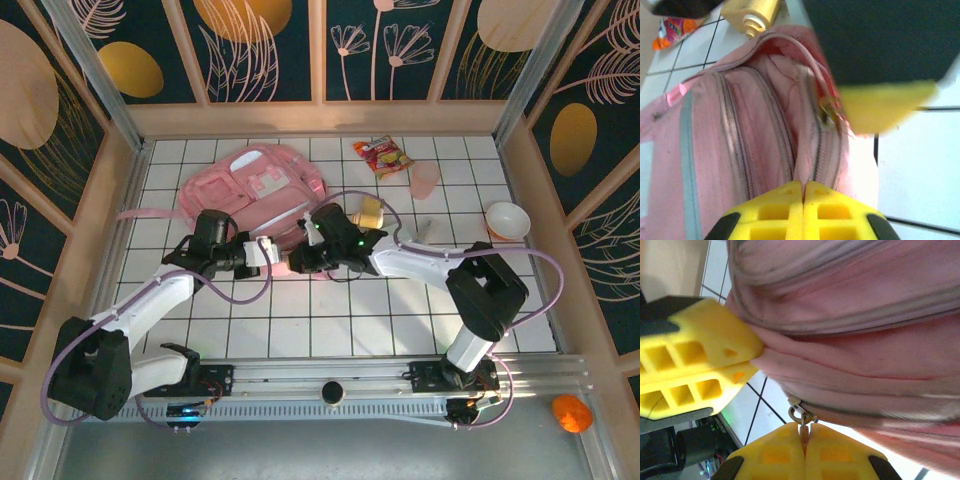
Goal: Pack the student bag
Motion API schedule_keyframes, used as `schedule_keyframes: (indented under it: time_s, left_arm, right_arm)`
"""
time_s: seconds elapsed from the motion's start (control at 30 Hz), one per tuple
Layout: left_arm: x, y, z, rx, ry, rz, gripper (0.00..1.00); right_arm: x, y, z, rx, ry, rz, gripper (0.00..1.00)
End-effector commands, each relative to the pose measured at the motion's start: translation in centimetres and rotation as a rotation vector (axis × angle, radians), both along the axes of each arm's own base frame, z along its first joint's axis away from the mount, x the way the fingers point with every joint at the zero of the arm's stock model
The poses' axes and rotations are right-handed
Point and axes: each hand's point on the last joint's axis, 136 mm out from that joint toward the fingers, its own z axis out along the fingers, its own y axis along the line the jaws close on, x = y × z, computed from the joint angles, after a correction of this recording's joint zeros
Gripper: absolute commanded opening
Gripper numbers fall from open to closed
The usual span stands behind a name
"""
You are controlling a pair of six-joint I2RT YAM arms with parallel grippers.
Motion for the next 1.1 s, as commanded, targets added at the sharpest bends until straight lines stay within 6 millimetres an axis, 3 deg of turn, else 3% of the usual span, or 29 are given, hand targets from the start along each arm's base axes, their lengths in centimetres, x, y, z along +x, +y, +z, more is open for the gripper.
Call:
schedule_keyframes:
  time_s: [0.0,0.17,0.27,0.37,0.5,0.53,0.6,0.67,0.73,0.8,0.9,1.07]
  left_arm:
    - [-0.4,1.0,0.3,0.045,-0.04,0.005,0.0]
    - [-0.8,2.2,0.2,0.085,-0.047,0.064,0.0]
    - [-1.1,2.6,0.0,0.093,-0.05,0.079,0.0]
    - [-1.2,2.6,0.3,0.087,-0.046,0.086,0.0]
    - [-1.1,2.7,1.1,0.075,-0.018,0.11,0.0]
    - [-1.1,2.4,1.6,0.049,-0.01,0.115,0.06]
    - [-1.7,0.9,3.7,-0.078,0.029,0.087,0.41]
    - [-2.5,-1.0,6.1,-0.234,0.083,0.061,0.56]
    - [-3.1,-2.5,7.2,-0.307,0.095,0.049,0.61]
    - [-3.6,-3.9,7.1,-0.308,0.081,0.049,0.64]
    - [-3.3,-5.1,5.7,-0.269,0.091,0.097,0.67]
    - [-2.0,-5.1,2.8,-0.17,0.13,0.159,0.69]
  right_arm:
    - [1.6,-3.4,0.6,-0.006,-0.031,-0.032,0.0]
    - [4.3,-8.0,-0.6,-0.056,-0.041,-0.083,0.0]
    - [5.3,-9.4,-1.1,-0.071,-0.041,-0.093,0.0]
    - [5.4,-9.1,-1.2,-0.067,-0.035,-0.079,0.0]
    - [4.2,-7.0,-0.1,-0.023,-0.051,-0.041,0.0]
    - [3.9,-6.5,0.2,-0.01,-0.053,-0.034,0.0]
    - [3.1,-5.3,1.1,0.017,-0.063,-0.023,0.0]
    - [2.5,-4.5,1.4,0.028,-0.065,-0.019,0.0]
    - [2.1,-4.0,1.4,0.029,-0.061,-0.016,0.0]
    - [1.7,-3.5,1.5,0.031,-0.061,-0.013,0.0]
    - [1.2,-3.0,1.5,0.039,-0.053,-0.008,0.0]
    - [0.6,-2.5,2.0,0.051,-0.057,0.004,0.0]
